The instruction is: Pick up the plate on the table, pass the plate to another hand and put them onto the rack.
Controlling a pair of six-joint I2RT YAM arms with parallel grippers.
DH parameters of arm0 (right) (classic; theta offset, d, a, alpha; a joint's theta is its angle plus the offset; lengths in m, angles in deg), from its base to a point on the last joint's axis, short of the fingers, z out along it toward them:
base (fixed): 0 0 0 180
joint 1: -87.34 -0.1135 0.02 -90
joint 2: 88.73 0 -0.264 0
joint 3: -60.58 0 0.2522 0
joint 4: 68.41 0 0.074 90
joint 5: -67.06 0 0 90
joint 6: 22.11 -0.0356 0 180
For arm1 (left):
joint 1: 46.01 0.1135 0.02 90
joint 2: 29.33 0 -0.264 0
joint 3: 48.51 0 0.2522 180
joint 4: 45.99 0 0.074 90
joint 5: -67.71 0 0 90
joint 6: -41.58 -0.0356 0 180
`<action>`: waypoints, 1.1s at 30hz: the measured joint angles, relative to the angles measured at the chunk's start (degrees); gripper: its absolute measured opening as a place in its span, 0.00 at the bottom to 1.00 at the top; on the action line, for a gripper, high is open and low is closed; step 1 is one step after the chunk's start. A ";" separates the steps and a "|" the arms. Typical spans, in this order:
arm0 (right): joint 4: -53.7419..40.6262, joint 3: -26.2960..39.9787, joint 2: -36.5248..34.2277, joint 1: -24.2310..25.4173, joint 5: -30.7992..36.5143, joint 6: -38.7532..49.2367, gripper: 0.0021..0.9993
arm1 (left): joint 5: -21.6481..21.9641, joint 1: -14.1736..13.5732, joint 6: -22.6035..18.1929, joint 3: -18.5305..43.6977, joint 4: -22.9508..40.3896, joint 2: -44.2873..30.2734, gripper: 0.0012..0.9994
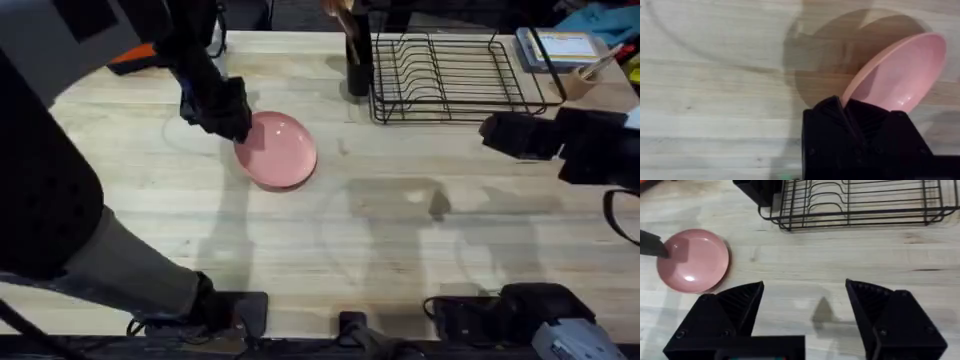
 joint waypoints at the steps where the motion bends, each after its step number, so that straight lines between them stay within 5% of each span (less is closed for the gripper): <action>1: 0.00 0.00 0.00 0.00 0.85 0.28 1.00 | -4.37 0.00 0.04 0.63 -0.22 1.81 0.04; 21: 0.52 0.00 0.00 0.00 3.78 -0.36 1.00 | -20.59 0.00 3.19 0.63 3.28 24.15 0.04; 27: 1.45 0.00 0.00 0.00 3.76 -12.79 1.00 | -22.76 0.00 3.39 0.69 4.85 26.48 0.04; 33: 8.31 0.00 0.00 -0.11 -4.93 -18.98 1.00 | -23.05 0.00 3.41 0.69 4.70 26.48 0.04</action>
